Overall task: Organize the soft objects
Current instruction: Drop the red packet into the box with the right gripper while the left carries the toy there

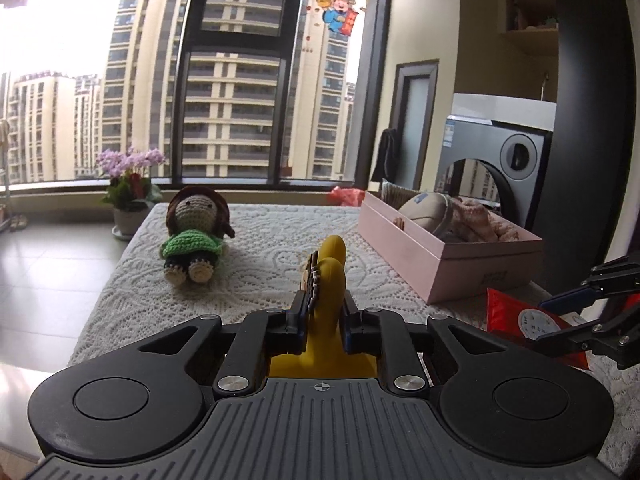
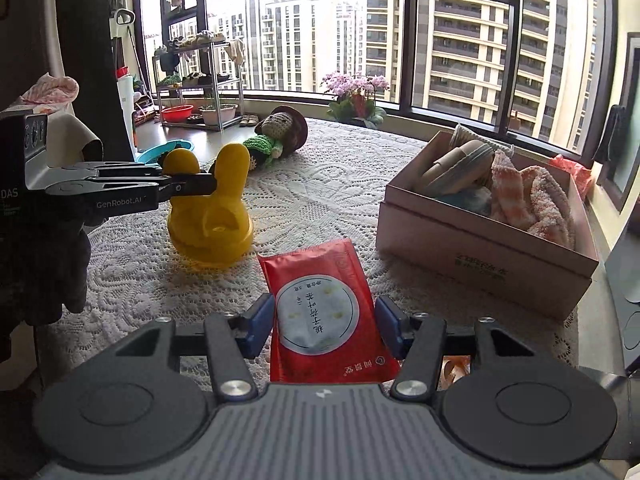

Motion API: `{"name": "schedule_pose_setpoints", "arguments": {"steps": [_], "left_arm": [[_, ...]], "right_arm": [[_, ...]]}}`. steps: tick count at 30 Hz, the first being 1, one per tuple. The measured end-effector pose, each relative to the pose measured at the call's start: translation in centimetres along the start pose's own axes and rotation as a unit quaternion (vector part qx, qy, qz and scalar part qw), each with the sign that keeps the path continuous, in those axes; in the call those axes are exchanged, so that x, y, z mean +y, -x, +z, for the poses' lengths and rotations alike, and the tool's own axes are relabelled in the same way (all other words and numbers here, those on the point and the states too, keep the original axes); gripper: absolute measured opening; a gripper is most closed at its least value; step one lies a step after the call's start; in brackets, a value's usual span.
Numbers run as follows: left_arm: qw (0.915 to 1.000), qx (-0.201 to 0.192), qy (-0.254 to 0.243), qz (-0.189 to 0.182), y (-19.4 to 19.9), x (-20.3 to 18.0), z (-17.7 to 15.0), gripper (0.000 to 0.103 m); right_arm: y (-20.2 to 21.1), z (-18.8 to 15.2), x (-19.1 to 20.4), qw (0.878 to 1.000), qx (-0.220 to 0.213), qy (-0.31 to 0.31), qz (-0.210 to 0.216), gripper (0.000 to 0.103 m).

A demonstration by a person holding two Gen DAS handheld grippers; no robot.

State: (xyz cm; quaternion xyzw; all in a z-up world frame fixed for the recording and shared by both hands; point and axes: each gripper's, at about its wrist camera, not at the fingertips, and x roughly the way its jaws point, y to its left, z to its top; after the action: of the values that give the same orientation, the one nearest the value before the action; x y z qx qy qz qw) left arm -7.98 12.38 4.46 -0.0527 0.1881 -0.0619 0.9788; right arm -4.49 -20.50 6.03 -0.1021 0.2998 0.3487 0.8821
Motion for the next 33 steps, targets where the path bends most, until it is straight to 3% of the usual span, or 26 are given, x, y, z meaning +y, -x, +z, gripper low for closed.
{"name": "schedule_pose_setpoints", "arguments": {"steps": [6,13,15,19,21,23,25,29,33], "left_arm": [[0.9974,-0.003,-0.062,-0.037,1.6,-3.4,2.6,0.017],[0.9811,-0.057,-0.161,-0.091,-0.9,-10.5,10.0,0.017],[0.9786,-0.078,-0.159,-0.105,-2.9,-12.3,12.5,0.018],[0.9784,-0.098,-0.084,-0.161,-9.0,-15.1,15.9,0.023],[0.9778,-0.079,-0.077,-0.178,-12.9,-16.3,15.2,0.022],[0.9837,-0.01,-0.086,-0.157,-17.2,-17.4,13.2,0.021],[0.9818,0.046,-0.094,-0.158,-20.0,-17.8,10.6,0.021],[0.9806,0.033,-0.128,-0.145,-19.3,-18.7,8.5,0.021],[0.9786,0.055,-0.132,-0.148,-18.4,-18.3,8.1,0.021]], "right_arm": [[3.2,-1.8,-1.4,0.999,-0.031,-0.021,-0.028,0.055],[5.0,-2.9,-3.6,0.995,-0.074,-0.056,-0.04,0.055],[5.1,-3.2,-4.0,0.994,-0.079,-0.063,-0.043,0.055],[5.1,-3.7,-4.9,0.992,-0.085,-0.076,-0.047,0.055],[5.3,-4.1,-5.4,0.991,-0.086,-0.083,-0.053,0.055],[5.5,-4.3,-5.9,0.991,-0.086,-0.088,-0.059,0.055],[5.8,-4.4,-6.8,0.99,-0.088,-0.093,-0.066,0.055],[6.5,-2.5,-9.2,0.985,-0.103,-0.109,-0.08,0.055],[6.7,2.1,-13.0,0.979,-0.137,-0.111,-0.104,0.055]]}}
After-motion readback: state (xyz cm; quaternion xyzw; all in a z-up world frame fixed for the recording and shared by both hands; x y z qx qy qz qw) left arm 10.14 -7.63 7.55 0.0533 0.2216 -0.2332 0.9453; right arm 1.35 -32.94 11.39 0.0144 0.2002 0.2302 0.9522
